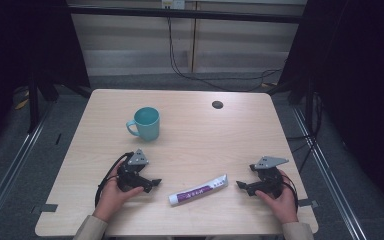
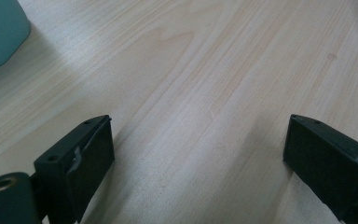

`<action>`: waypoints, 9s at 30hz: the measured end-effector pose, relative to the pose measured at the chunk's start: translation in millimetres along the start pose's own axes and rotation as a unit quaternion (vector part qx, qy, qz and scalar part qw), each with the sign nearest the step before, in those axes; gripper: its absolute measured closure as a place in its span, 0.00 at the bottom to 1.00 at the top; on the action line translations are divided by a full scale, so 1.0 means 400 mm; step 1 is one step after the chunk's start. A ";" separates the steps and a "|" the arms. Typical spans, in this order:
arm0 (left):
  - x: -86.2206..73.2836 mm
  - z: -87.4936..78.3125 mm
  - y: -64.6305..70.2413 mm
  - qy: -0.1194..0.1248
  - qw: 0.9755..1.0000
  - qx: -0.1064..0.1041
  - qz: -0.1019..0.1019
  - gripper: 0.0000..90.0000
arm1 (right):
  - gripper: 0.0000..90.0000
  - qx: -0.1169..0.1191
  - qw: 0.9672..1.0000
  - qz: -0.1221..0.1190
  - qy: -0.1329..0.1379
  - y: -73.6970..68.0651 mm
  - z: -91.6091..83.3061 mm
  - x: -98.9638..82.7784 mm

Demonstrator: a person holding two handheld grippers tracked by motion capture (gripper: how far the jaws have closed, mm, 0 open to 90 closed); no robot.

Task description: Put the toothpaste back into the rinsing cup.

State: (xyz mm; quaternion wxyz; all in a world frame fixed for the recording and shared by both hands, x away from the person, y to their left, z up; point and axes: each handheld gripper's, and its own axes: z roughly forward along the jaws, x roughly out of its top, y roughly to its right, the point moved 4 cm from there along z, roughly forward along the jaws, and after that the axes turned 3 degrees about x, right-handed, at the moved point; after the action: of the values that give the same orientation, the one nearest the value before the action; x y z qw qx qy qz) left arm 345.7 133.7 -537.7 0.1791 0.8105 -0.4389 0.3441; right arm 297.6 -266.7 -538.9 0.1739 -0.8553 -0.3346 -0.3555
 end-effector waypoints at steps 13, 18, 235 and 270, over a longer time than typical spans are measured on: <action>0.039 -0.020 0.012 -0.091 0.996 -0.011 0.003 0.28 | 0.15 -0.001 1.000 0.000 -0.001 0.000 0.000 0.000; 0.101 -0.031 0.047 -0.130 0.990 -0.043 0.025 0.29 | 0.15 -0.001 1.000 0.001 -0.001 0.000 0.000 0.000; 0.178 0.012 0.081 -0.252 0.966 -0.051 0.038 0.83 | 0.15 0.000 1.000 0.003 -0.001 0.000 0.000 0.000; 0.216 -0.123 -0.060 -0.035 0.995 -0.007 -0.090 0.84 | 0.15 0.000 1.000 0.002 -0.001 0.000 0.000 0.000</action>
State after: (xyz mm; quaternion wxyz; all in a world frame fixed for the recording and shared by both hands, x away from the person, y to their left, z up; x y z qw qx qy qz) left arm 378.7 125.3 -441.4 0.1995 0.8571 -0.3725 0.2946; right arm 297.5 -266.6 -538.8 0.1745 -0.8565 -0.3328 -0.3538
